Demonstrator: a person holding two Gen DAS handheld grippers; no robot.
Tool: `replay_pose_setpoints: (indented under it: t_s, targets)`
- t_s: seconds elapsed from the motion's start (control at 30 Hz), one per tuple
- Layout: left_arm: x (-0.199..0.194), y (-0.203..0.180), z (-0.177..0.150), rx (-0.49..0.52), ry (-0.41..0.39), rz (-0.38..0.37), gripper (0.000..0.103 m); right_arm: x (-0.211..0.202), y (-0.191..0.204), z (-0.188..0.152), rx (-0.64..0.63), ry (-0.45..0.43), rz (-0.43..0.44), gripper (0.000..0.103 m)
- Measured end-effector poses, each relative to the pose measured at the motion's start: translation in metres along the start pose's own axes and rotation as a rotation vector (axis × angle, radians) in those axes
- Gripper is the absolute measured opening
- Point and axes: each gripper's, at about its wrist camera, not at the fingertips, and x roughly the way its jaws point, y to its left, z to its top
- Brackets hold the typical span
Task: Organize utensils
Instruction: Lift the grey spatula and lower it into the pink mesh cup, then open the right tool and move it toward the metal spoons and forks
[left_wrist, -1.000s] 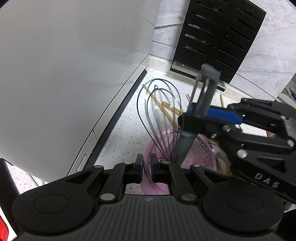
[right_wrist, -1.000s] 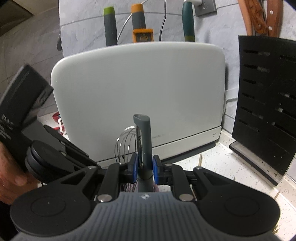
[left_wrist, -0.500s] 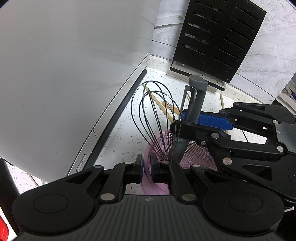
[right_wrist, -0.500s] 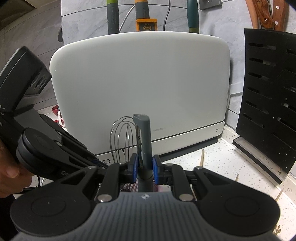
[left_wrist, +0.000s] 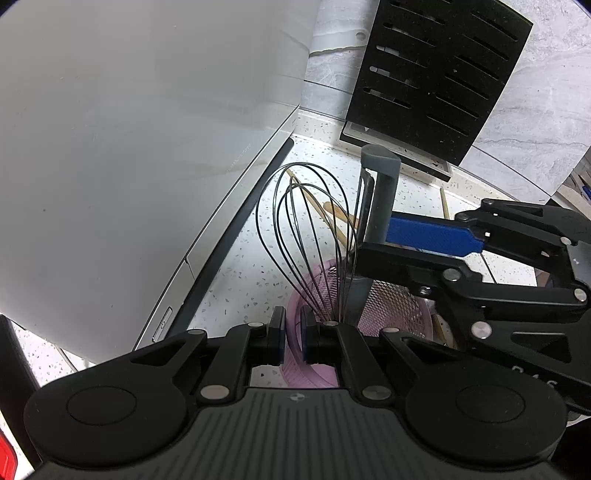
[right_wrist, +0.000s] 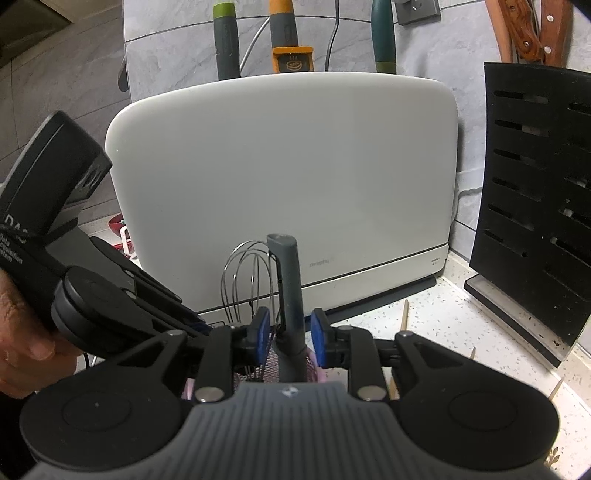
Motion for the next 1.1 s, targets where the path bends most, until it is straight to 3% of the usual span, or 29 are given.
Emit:
replay_pose_setpoints:
  t_s: [0.43,0.7,1.1]
  targets:
    - [0.000,0.000,0.000,0.002,0.001,0.005,0.007,-0.031,-0.026,0.000,0.039,-0.035,-0.066,0.024]
    - [0.000,0.000,0.000,0.003,0.001,0.003,0.007,-0.054,-0.075,-0.014,0.137,-0.007,-0.213,0.025]
    - [0.001,0.000,0.001,0.004,0.001,0.006,0.008,-0.080,-0.156,-0.058,0.299,0.130,-0.440,0.025]
